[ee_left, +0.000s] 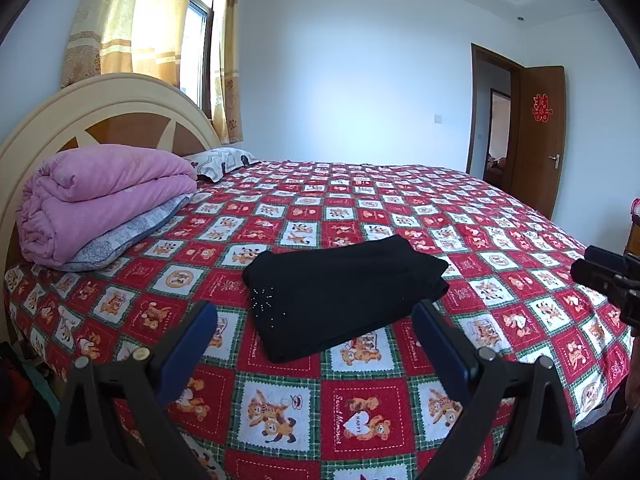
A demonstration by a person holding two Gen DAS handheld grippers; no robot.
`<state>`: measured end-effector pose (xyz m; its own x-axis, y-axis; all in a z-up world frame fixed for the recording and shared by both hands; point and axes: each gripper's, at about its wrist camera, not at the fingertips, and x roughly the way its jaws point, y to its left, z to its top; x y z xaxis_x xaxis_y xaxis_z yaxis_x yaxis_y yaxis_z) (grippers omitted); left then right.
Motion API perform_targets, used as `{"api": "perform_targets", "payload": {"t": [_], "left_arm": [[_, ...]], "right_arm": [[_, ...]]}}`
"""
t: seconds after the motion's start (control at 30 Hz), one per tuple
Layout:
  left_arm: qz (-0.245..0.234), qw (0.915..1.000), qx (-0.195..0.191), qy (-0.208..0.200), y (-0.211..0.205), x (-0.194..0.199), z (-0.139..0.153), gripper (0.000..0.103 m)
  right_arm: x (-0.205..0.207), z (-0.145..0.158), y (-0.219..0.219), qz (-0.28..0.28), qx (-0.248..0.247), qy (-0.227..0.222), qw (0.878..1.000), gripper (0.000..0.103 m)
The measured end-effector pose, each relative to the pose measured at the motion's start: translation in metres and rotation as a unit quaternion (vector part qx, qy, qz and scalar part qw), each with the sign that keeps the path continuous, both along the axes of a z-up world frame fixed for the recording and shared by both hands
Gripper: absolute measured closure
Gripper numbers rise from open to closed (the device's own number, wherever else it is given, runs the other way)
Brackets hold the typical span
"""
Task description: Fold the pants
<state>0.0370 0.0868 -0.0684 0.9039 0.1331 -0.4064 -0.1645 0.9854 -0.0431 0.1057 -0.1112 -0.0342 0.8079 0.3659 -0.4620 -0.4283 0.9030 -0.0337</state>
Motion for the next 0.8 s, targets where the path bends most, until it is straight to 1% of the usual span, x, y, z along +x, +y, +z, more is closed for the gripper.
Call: {"api": "perform_targets", "payload": {"t": [0.27,0.37,0.63,0.8], "left_arm": [[-0.001,1.0000,0.001,0.001,-0.0007,0.0001,-0.0008,0.003],[0.000,1.0000,0.001,0.001,-0.0003,0.0001,-0.0009,0.000],[-0.004,1.0000,0.005,0.004,0.0012,-0.0002,-0.0019,0.000],[-0.002,0.9999,0.012,-0.008,-0.0007,-0.0029,0.0031,0.000]], "right_arm": [[-0.0007,0.0005,0.0004,-0.003,0.000,-0.001,1.000,0.036],[-0.0013,0.0008,0.0006,-0.003,-0.001,-0.002,1.000,0.036],[-0.0013,0.0020,-0.0007,-0.005,-0.003,-0.006,1.000,0.036],[-0.0018,0.0030,-0.0021,-0.006,-0.001,-0.009,1.000,0.036]]}}
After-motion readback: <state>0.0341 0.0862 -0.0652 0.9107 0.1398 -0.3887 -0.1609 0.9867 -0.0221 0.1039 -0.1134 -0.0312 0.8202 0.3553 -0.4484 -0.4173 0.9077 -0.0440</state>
